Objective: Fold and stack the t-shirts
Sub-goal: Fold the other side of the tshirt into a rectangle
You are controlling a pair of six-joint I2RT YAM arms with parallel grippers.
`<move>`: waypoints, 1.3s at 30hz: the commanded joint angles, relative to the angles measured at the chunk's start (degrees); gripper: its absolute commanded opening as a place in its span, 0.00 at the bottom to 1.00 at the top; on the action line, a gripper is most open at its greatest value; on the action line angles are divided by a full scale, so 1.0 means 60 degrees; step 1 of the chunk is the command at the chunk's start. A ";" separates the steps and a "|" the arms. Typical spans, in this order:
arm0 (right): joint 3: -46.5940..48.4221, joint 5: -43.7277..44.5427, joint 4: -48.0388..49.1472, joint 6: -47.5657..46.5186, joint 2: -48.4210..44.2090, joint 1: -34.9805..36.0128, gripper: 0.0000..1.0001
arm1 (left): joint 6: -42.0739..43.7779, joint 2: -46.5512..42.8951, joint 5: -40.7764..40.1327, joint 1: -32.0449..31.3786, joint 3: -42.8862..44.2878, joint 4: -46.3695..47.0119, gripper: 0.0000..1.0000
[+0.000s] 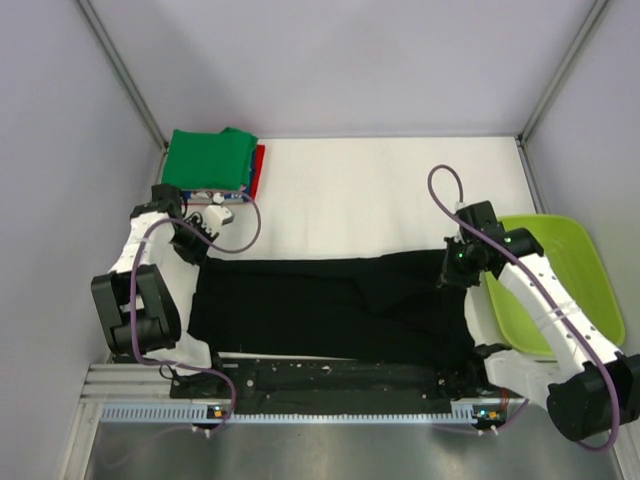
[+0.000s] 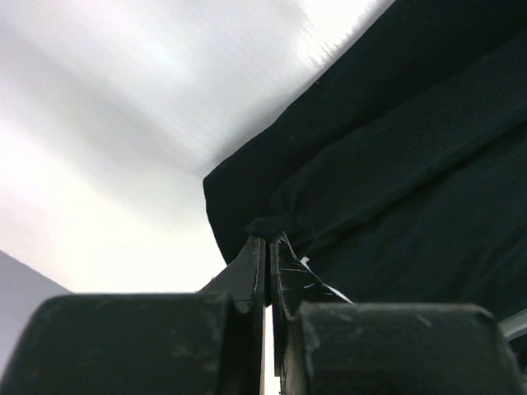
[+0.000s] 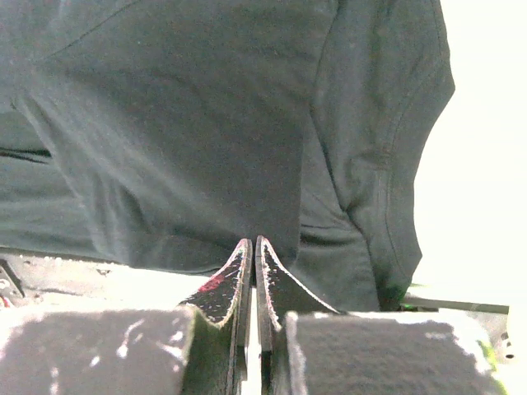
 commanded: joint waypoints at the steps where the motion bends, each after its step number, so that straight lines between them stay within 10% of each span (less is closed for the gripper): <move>1: -0.0014 -0.0176 -0.0787 0.0380 -0.0408 0.0035 0.00 | 0.0567 -0.0346 -0.0412 0.0043 0.0007 0.0304 0.00; 18: -0.1700 -0.0779 -0.0421 0.1069 -0.0526 0.0050 0.00 | 0.1988 -0.0155 -0.0734 0.0072 -0.1136 0.0100 0.01; 31: -0.1744 -0.0823 -0.0363 0.1142 -0.0116 0.0299 0.00 | 0.2079 -0.0097 -0.0968 0.0425 0.0063 -0.0486 0.42; 39: -0.1920 -0.0779 -0.0348 0.1435 -0.0262 0.0299 0.00 | 0.1271 -0.1370 0.0508 -0.2851 0.0724 -0.1673 0.44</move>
